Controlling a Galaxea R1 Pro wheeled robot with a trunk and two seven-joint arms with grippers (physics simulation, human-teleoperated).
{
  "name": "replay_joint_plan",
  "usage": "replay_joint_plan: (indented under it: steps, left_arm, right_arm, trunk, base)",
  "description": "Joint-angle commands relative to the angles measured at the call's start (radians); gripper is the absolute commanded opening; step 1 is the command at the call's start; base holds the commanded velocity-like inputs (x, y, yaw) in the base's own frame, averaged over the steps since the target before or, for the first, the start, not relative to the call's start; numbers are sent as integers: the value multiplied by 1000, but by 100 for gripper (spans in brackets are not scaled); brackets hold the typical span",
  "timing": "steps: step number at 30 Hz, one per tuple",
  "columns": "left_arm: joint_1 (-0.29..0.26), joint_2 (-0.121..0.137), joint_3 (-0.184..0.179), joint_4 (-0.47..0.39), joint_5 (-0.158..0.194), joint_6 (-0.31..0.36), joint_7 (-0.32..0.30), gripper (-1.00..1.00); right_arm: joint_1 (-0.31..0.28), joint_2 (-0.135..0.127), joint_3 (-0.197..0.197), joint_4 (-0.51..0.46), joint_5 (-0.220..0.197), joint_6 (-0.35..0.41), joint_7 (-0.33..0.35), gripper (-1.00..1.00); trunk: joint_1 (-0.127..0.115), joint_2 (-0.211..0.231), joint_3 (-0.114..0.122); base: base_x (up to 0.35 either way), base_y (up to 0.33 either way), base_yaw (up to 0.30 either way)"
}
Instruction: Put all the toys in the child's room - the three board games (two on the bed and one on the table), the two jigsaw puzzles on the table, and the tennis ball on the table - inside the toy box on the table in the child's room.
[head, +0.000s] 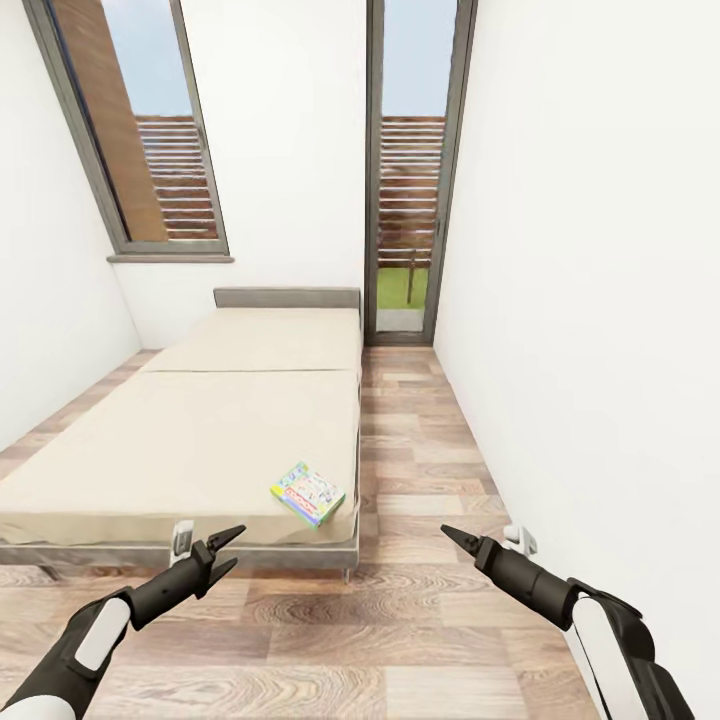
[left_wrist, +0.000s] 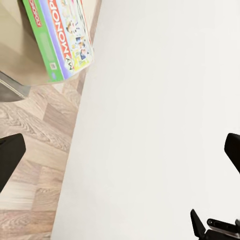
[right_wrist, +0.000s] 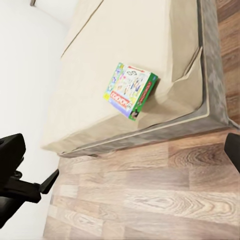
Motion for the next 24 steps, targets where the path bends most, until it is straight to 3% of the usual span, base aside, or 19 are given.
replay_joint_plan:
  steps: [1,11,24]
  left_arm:
    - [-1,0,4,1,2,8,-2,100]
    - [-1,0,22,2,1,24,1,100]
    - [-1,-17,19,0,-4,15,3,100]
  right_arm:
    - [-1,-1,-1,0,0,6,5,100]
    - [-1,-11,-2,1,-7,7,11,100]
    - [-2,-14,-2,1,-12,13,13,100]
  trunk:
    - [4,-8,-4]
    - [42,-78,-35]
    - [42,-78,-35]
  base:
    - [0,0,0]
    - [0,0,0]
    - [0,0,0]
